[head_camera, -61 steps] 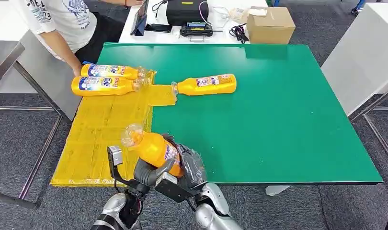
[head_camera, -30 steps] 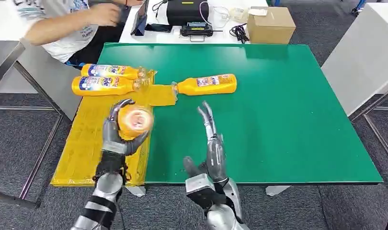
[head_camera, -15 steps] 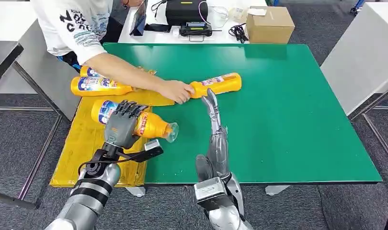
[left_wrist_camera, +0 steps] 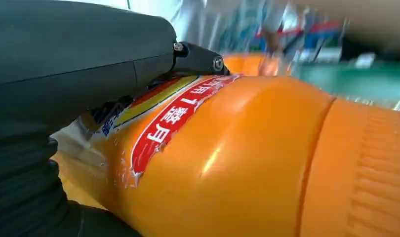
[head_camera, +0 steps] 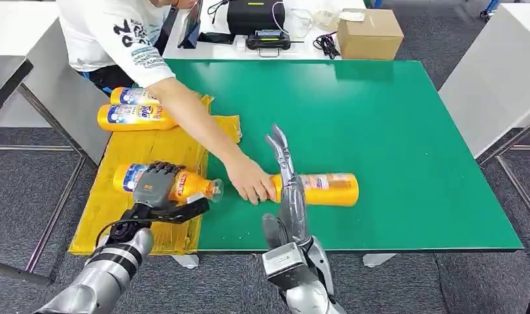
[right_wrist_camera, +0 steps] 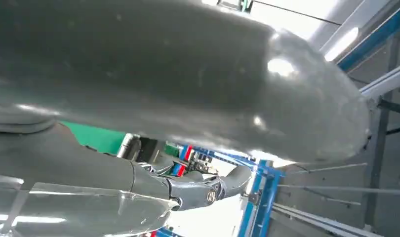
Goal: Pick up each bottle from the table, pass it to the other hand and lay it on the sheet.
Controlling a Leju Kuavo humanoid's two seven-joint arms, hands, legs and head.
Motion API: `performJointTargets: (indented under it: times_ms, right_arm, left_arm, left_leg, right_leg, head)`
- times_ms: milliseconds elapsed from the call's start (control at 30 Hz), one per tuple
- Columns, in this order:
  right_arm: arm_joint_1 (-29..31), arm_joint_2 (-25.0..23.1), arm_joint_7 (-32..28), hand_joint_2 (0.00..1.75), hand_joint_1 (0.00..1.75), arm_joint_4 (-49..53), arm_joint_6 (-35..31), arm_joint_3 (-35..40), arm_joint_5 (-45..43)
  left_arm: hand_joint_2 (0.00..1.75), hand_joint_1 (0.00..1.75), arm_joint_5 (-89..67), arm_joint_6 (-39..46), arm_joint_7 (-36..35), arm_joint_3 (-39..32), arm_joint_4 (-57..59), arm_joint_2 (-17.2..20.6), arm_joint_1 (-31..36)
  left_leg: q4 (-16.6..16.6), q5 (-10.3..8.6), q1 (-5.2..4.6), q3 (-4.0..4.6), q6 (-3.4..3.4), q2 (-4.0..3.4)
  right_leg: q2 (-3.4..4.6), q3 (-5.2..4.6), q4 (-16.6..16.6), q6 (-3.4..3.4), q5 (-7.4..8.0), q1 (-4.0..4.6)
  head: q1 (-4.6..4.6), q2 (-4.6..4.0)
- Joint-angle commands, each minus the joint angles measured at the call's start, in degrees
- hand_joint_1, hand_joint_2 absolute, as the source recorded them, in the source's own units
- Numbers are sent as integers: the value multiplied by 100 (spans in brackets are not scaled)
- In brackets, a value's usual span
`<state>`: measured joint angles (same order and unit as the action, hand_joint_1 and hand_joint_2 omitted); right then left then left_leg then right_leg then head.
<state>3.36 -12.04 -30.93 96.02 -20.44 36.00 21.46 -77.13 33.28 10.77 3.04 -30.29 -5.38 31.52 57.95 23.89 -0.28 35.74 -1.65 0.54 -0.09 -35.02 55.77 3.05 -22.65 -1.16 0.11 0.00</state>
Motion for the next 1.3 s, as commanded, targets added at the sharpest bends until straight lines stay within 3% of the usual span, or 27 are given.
performJointTargets:
  times_ms: [33,567,600,633,767,800,933,1300]
  right_arm:
    - [93,174,64,0,0,-231,96,-17,-21]
    - [83,144,111,0,0,-301,229,-73,-19]
    - [80,131,119,0,0,-326,242,-100,-18]
    - [65,110,138,0,0,-350,270,-153,-33]
    - [51,70,203,0,0,-450,367,-311,-51]
    - [53,47,203,0,0,-516,409,-361,-81]
    - [124,-33,223,0,0,-723,475,-469,-106]
    - [266,-108,242,0,0,-1359,410,-501,-244]
  left_arm:
    - [175,175,34,-316,-192,-167,795,183,404]
    - [175,175,33,-626,-364,-175,833,179,414]
    - [175,12,94,-772,-368,-217,864,161,434]
    - [175,0,266,-1104,-333,-330,909,123,463]
    - [175,0,488,-1973,-335,-401,942,88,534]
    - [0,0,660,-2354,-310,-485,1003,98,565]
    - [0,0,929,-2862,-318,-529,1052,98,544]
    - [0,0,2952,-4300,169,-1764,1114,112,412]
  left_leg:
    - [-5,7,6,-24,7,-8]
    - [-4,11,12,-47,14,-19]
    - [-4,9,9,-41,12,-16]
    - [-5,3,6,-32,9,-11]
    - [-7,7,10,-45,12,-12]
    - [-8,8,7,-50,11,-12]
    - [-11,2,0,-57,8,-7]
    - [-24,5,6,-136,14,-20]
  right_leg:
    - [6,25,-8,-10,-4,7]
    - [14,44,-9,-16,-5,13]
    - [12,39,-7,-13,-4,9]
    - [8,29,-6,-9,-1,6]
    - [8,44,-11,-14,-4,11]
    - [9,48,-11,-14,-5,9]
    - [7,57,-9,-8,-2,1]
    - [23,132,-24,-28,-1,8]
  head:
    - [0,0]
    - [0,0]
    - [-2,0]
    - [0,0]
    - [0,0]
    - [-2,0]
    - [-2,0]
    - [-2,0]
